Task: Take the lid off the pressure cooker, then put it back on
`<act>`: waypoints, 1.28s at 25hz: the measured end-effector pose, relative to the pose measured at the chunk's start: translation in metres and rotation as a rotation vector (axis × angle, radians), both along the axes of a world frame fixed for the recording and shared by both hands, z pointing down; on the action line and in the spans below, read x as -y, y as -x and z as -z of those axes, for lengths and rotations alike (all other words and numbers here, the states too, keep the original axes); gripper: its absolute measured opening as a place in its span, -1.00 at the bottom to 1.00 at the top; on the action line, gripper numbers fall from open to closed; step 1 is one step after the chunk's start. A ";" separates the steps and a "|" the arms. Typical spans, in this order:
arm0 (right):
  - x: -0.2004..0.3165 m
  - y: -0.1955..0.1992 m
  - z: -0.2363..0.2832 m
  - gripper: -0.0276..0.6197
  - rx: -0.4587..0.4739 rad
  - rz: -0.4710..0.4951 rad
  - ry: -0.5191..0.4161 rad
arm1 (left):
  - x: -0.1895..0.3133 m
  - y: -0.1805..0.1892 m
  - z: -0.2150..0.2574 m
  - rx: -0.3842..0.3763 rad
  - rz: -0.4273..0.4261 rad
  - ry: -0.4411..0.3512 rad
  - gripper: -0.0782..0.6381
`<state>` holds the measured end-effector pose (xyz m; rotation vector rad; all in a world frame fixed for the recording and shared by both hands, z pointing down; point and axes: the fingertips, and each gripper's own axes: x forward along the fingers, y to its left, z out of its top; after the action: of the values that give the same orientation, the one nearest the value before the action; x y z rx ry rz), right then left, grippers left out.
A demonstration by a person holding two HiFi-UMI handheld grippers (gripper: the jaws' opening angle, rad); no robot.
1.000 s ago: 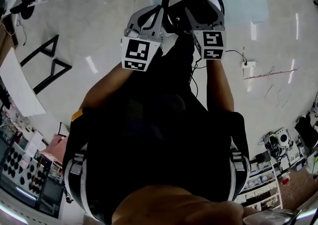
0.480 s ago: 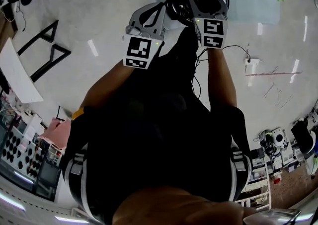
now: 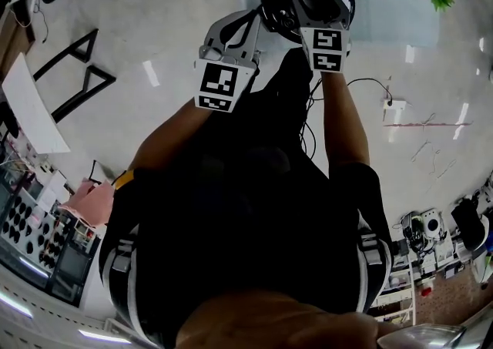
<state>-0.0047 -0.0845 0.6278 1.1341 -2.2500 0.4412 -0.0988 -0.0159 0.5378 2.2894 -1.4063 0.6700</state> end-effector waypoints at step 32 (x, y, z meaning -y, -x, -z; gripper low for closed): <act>-0.007 -0.010 0.065 0.00 0.000 -0.095 -0.075 | 0.000 0.003 0.070 -0.043 -0.052 -0.129 -0.76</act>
<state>0.0049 -0.0770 0.5629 1.2838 -2.2357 0.3980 -0.1014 -0.0164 0.4675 2.4323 -1.4122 0.5564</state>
